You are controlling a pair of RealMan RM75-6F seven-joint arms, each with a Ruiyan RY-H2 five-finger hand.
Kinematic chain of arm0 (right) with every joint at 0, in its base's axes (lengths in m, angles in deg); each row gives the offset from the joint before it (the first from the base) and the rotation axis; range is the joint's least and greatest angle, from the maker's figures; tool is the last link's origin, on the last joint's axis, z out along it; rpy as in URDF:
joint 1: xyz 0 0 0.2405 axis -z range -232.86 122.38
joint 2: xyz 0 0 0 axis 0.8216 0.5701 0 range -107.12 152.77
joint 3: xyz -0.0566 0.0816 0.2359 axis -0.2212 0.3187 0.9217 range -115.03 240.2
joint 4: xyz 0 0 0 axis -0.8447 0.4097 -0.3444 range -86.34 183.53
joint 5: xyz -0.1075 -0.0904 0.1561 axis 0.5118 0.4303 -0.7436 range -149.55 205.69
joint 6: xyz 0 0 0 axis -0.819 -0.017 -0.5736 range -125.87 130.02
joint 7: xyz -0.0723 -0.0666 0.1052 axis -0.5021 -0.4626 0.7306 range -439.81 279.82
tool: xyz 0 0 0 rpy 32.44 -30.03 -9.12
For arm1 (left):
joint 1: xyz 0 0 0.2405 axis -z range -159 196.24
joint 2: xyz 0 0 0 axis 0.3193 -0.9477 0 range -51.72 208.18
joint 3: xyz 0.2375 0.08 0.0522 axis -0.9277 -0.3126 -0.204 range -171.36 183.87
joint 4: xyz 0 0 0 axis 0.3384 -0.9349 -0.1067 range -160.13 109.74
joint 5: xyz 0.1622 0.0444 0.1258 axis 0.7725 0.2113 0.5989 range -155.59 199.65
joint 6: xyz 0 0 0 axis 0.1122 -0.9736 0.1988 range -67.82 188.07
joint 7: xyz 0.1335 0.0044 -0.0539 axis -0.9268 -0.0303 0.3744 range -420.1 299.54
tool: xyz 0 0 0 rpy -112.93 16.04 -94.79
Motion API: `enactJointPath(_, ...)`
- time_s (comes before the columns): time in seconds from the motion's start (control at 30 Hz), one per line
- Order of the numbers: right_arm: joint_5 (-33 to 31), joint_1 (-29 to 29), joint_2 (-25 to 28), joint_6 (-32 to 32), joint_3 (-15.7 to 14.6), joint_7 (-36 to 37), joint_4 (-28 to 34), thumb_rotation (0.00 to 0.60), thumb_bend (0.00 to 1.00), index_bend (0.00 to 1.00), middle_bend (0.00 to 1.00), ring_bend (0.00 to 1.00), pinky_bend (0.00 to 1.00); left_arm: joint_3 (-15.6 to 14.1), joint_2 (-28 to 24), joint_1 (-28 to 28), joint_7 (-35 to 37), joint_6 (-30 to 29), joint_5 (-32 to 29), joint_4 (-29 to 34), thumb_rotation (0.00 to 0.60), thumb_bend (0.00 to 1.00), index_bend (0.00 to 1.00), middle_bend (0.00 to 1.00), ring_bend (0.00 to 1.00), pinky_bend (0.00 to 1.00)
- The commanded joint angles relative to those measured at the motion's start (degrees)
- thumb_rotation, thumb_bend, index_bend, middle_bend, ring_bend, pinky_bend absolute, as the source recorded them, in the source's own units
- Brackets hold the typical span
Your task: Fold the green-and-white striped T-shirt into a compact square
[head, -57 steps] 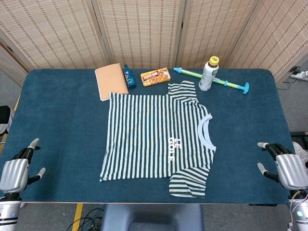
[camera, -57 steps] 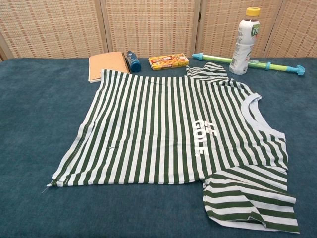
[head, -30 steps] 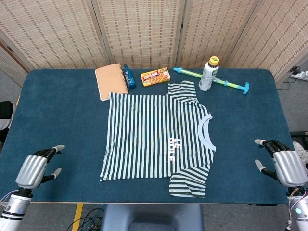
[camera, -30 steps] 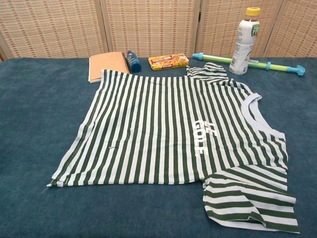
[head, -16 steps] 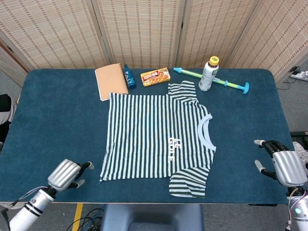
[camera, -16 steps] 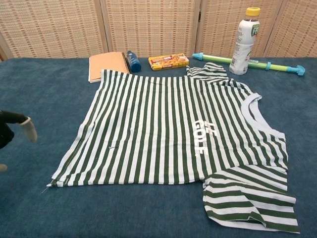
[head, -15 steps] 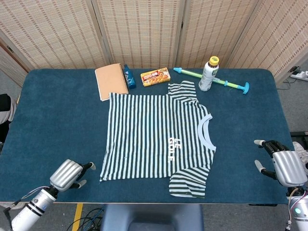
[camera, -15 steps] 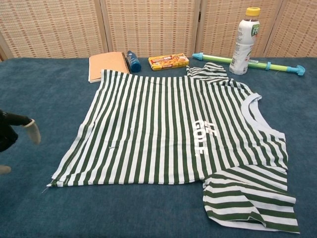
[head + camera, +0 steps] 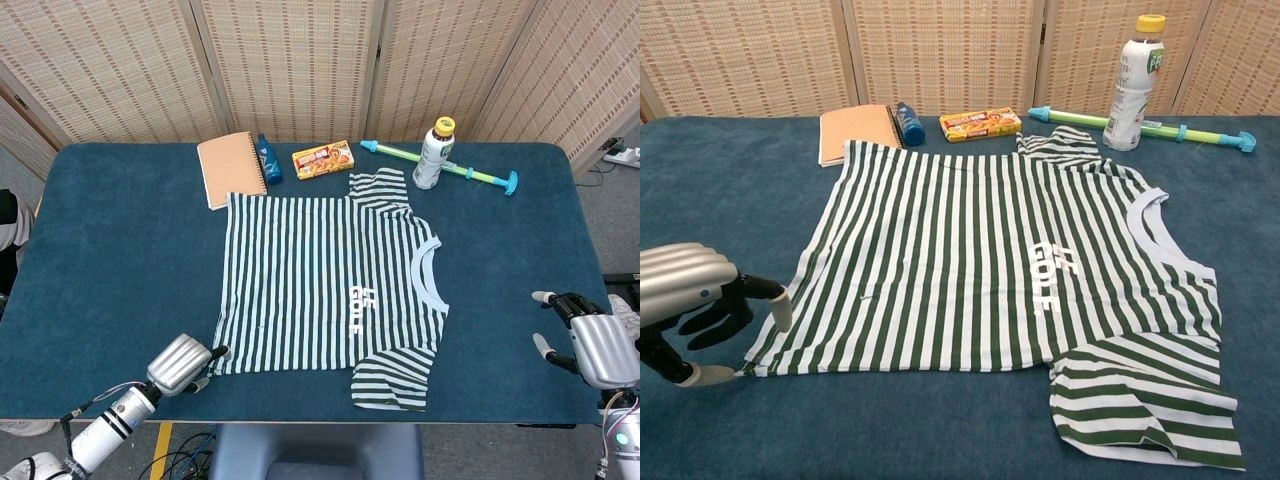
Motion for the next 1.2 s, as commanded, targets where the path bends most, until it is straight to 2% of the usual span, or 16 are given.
enactJointPath(0.03, -0.04, 0.02, -0.05, -0.01, 0.01, 0.12, -0.09, 0.600, 0.31, 0.27, 0.38, 0.31, 0.42, 0.34, 1.35, 0.55, -1.27, 0.73, -1.15, -0.83, 0.600, 0.26, 0.40, 0.84, 0.80, 0.93)
enactJointPath(0.23, -0.12, 0.02, -0.33, -0.07, 0.06, 0.48, -0.39, 0.600, 0.31, 0.27, 0.38, 0.31, 0.42, 1.01, 3.52, 1.48, -4.60, 2.42, -3.86, -1.38, 0.600, 0.26, 0.40, 0.84, 0.80, 0.93)
enactJointPath(0.83, -0.55, 0.71, -0.45, -0.55, -0.14, 0.85, -0.81, 0.600, 0.31, 0.27, 0.38, 0.31, 0.42, 2.33, 8.25, 3.63, -6.66, 3.41, -8.21, -4.50, 0.600, 0.26, 0.40, 0.85, 0.81, 0.93)
enactJointPath(1.07, -0.67, 0.69, -0.55, -0.30, -0.17, 0.81, -0.90, 0.600, 0.31, 0.27, 0.38, 0.31, 0.42, 2.14, 8.78, 4.05, -4.98, 2.49, -8.20, -5.02, 0.600, 0.26, 0.46, 0.87, 0.82, 0.93)
enactJointPath(1.2, -0.75, 0.69, -0.60, -0.22, -0.17, 0.83, -0.94, 0.600, 0.31, 0.27, 0.38, 0.31, 0.42, 1.87, 8.94, 4.44, -4.55, 2.50, -8.11, -5.32, 0.600, 0.30, 0.48, 0.87, 0.83, 0.93)
